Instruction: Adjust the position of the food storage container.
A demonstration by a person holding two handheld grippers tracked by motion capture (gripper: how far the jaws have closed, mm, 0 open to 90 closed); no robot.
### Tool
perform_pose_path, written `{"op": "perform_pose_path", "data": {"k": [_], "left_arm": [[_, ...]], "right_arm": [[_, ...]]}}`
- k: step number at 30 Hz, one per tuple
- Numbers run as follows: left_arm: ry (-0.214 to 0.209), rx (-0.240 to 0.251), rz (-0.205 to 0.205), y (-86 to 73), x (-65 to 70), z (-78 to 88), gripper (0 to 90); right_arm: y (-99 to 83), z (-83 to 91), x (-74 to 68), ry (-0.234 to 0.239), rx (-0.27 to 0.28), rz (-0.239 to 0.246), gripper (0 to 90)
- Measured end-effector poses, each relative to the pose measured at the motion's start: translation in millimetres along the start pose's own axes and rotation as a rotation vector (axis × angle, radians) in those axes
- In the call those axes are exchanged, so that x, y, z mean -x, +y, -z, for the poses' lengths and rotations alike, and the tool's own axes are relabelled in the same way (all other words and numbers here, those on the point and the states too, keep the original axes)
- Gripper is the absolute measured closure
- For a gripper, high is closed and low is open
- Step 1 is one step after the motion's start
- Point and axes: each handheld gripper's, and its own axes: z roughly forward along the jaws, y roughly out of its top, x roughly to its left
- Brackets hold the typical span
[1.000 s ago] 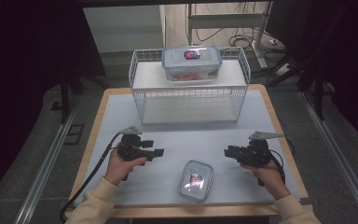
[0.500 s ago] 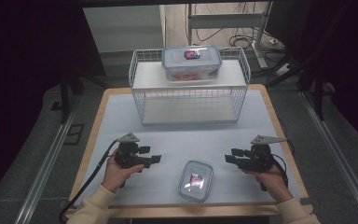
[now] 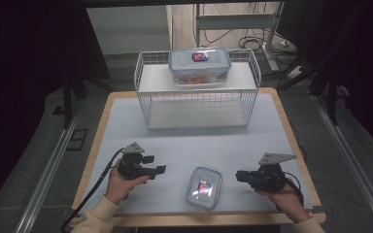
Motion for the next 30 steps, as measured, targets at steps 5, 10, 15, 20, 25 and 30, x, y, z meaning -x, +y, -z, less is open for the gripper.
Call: {"op": "perform_pose_path", "data": {"k": [5,10,15,20,25,30], "left_arm": [[0.011,-0.012,-0.005,-1.1,-1.4,-2.2,30.0],[0.001,-0.001,0.026,-3.9,-6.6,-2.0,30.1],[0.011,-0.006,0.032,-8.7,-8.9,-0.9,30.1],[0.009,-0.006,0.049,-12.5,-11.4,0.2,30.2],[0.007,-0.005,0.048,-12.0,-10.8,0.7,30.1],[0.009,-0.002,0.053,-12.2,-12.3,1.7,30.1]], "right_arm": [[-6.5,-1.3,-23.2,0.058,-0.047,0.086,89.4],[-21.4,-19.0,-45.4,0.123,-0.138,0.154,89.4],[-25.7,-33.4,-61.8,0.176,-0.195,0.211,89.4],[-26.9,-39.8,-70.2,0.192,-0.205,0.233,89.4],[-24.3,-46.7,-76.1,0.199,-0.201,0.244,89.4],[-22.3,-57.1,-83.7,0.202,-0.194,0.244,89.4]]}}
